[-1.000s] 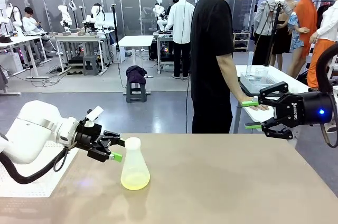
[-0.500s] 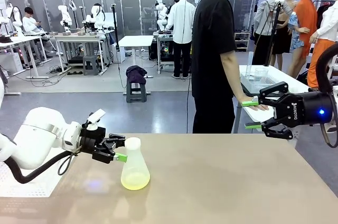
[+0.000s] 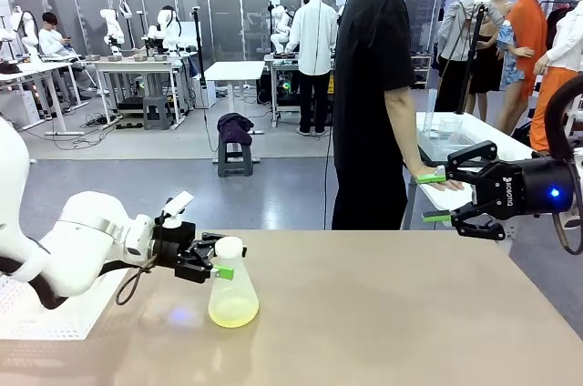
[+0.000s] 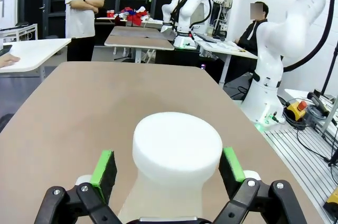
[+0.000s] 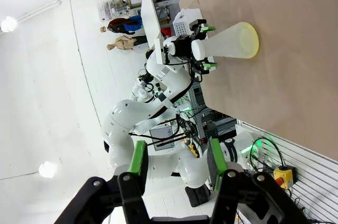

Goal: Prepare the solutions needed for the experiment.
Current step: When the human places the Big flask in the center of the table, pick up the Big flask and place it in the left Organizing basket.

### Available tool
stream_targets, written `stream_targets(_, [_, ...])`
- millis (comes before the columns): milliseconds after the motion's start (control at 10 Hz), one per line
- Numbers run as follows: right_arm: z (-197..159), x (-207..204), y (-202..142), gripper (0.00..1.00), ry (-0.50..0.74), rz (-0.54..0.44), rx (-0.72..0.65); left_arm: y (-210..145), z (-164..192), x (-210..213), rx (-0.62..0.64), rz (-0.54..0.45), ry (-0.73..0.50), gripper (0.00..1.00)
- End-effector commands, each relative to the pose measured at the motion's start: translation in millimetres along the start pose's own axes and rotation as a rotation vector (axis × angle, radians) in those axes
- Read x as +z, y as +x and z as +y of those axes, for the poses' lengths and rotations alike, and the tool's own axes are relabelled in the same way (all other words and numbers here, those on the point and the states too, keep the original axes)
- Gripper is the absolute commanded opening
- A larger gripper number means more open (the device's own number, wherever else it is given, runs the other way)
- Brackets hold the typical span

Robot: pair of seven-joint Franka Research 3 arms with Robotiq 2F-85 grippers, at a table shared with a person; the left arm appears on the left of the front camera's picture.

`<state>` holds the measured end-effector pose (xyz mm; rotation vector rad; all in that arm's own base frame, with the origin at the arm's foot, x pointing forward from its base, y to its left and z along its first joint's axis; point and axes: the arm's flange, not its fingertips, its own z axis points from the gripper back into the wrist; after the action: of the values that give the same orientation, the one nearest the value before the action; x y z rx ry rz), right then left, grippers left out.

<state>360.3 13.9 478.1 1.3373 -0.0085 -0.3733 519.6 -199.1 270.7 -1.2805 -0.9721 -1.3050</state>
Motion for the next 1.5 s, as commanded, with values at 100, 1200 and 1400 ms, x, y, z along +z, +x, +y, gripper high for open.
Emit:
stream_targets(100, [3.1, -1.0, -1.1, 0.58, 0.009, 0.000, -0.023, -3.6, 10.0, -13.3, -0.023, -0.046, -0.022, 1.00])
stream_targets(1200, [3.1, -1.0, -1.1, 0.58, 0.009, 0.000, -0.023, -4.5, 5.6, -5.9, -0.025, -0.050, -0.009, 0.14])
stream_targets(1400, [3.1, -1.0, -1.1, 0.58, 0.009, 0.000, -0.023, -3.8, 5.3, -4.8, -0.032, -0.050, -0.005, 0.00])
